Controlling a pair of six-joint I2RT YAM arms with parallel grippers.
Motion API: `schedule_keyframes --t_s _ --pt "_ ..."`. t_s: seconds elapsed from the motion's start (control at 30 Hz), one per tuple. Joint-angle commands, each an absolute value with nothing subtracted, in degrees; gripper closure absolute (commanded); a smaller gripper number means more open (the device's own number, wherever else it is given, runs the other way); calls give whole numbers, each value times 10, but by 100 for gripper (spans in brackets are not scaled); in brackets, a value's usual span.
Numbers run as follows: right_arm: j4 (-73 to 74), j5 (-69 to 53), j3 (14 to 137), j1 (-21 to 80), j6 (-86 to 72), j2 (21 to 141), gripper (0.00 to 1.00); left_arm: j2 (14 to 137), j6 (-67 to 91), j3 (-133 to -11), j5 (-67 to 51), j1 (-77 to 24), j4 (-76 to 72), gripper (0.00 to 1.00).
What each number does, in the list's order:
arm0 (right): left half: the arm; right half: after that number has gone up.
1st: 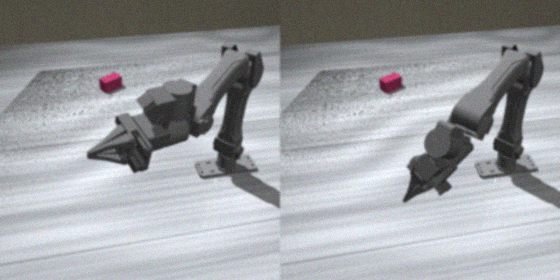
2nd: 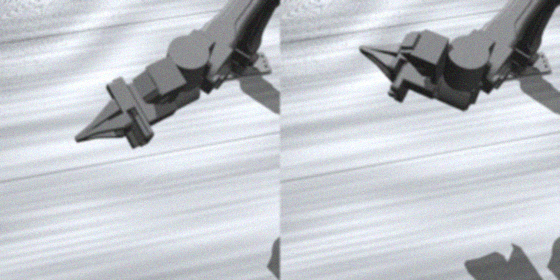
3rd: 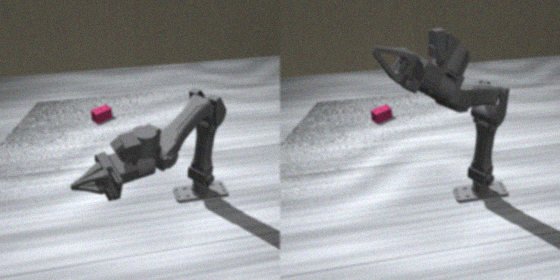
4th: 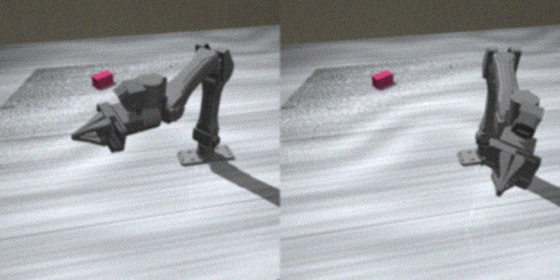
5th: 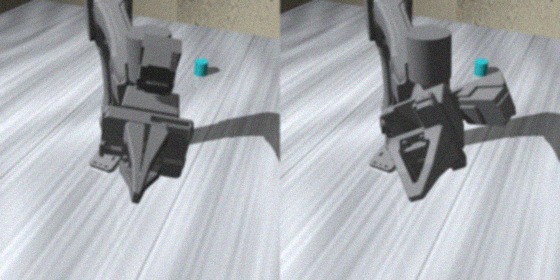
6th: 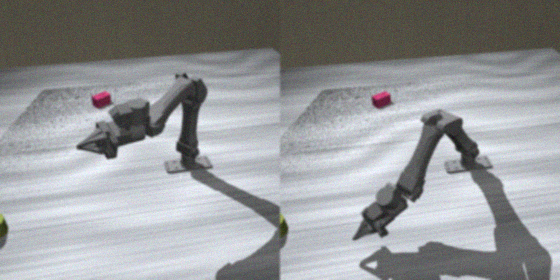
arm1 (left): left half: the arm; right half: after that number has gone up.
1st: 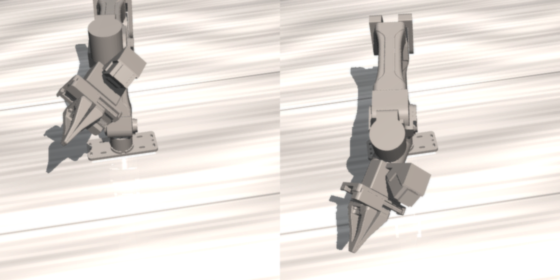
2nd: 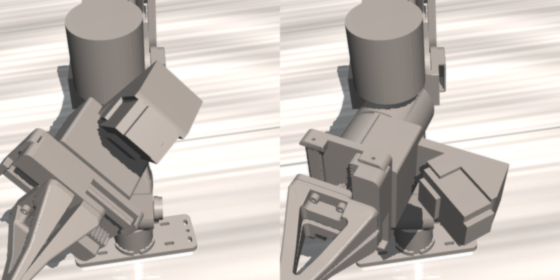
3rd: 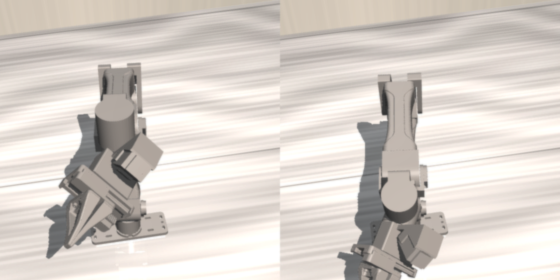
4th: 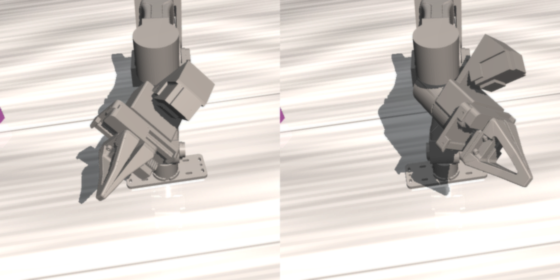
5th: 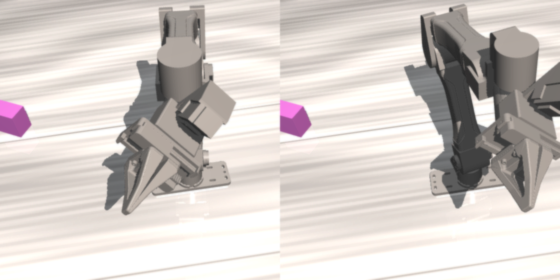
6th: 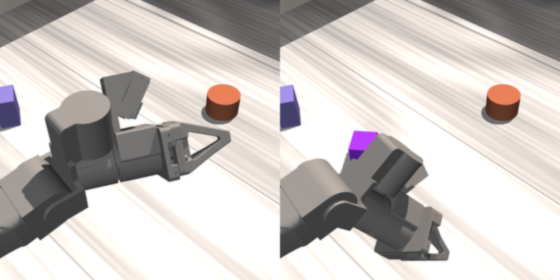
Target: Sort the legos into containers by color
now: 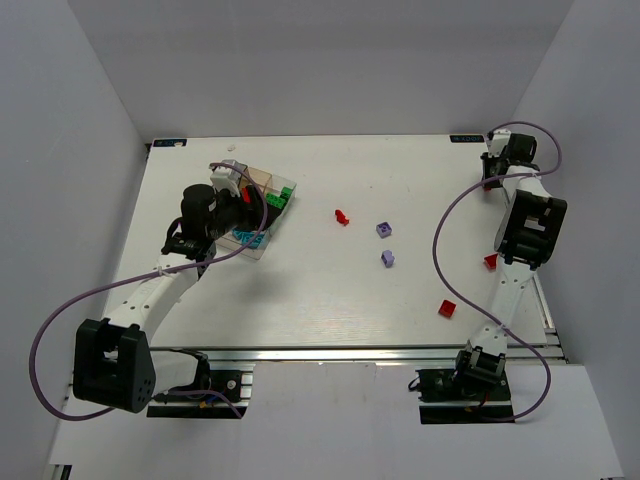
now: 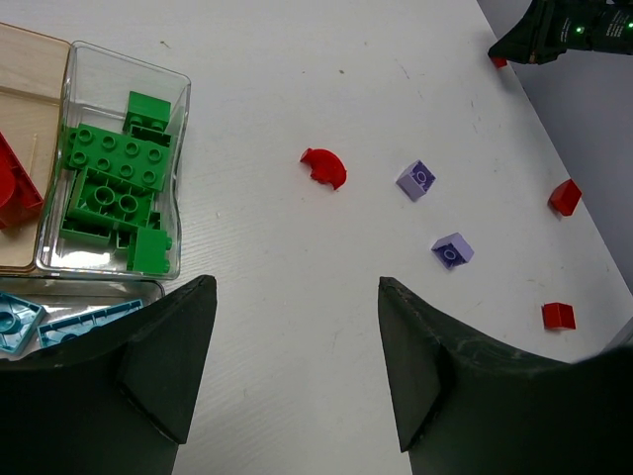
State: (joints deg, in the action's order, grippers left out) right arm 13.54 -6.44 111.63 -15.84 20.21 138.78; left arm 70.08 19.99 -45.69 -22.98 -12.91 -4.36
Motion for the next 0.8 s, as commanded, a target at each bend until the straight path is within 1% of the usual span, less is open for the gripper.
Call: schedule_keyframes --t_s 0.0,0.03,0.1,0.13,0.17,0.23,0.27,0.3,0.37,0.4,0.43,0.47,0.5,0.57,0.6,0.63,0.7,0.77 --pt "143 -90 1098 -159 207 1377 86 698 196 -461 -231 -128 -51 24" --pt "142 -93 1086 -159 209 1370 93 696 195 -461 -230 -128 -52 24" --pt "139 -122 1048 -157 227 1339 99 693 195 -461 -231 -128 -52 24" --pt "138 -136 1030 -156 235 1321 100 693 195 -460 -230 -128 -53 24" --pt "139 -175 1013 -148 245 1284 100 690 196 -461 -230 -128 -54 24" --pt "138 -222 946 -137 281 1236 100 685 196 -460 -225 -128 -55 24" --pt "135 -267 923 -116 294 1182 100 674 196 -460 -222 -128 -56 24" --pt "134 -291 877 -106 321 1156 100 669 196 -457 -219 -122 -57 24" --pt "134 -334 842 -73 341 1084 100 656 196 -454 -203 -117 -60 24" --pt "138 -345 826 -44 348 1066 100 639 193 -453 -191 -117 -58 24" --pt "145 -356 824 -12 357 1051 100 629 188 -454 -179 -117 -51 24" --pt "157 -370 825 -1 358 1032 100 619 184 -452 -153 -117 -47 24" --pt "161 -375 830 62 357 1029 100 598 177 -450 -137 -117 -45 24" --pt "179 -388 862 96 346 1037 100 576 172 -445 -91 -117 -37 23" --pt "185 -390 880 127 338 1047 100 555 168 -442 -77 -117 -36 23" --pt "192 -407 924 155 329 1073 100 546 165 -439 -64 -117 -33 23" --pt "195 -417 968 192 302 1102 100 520 158 -437 -26 -117 -30 23" --pt "197 -419 1051 240 279 1156 100 506 153 -436 -9 -117 -27 23"
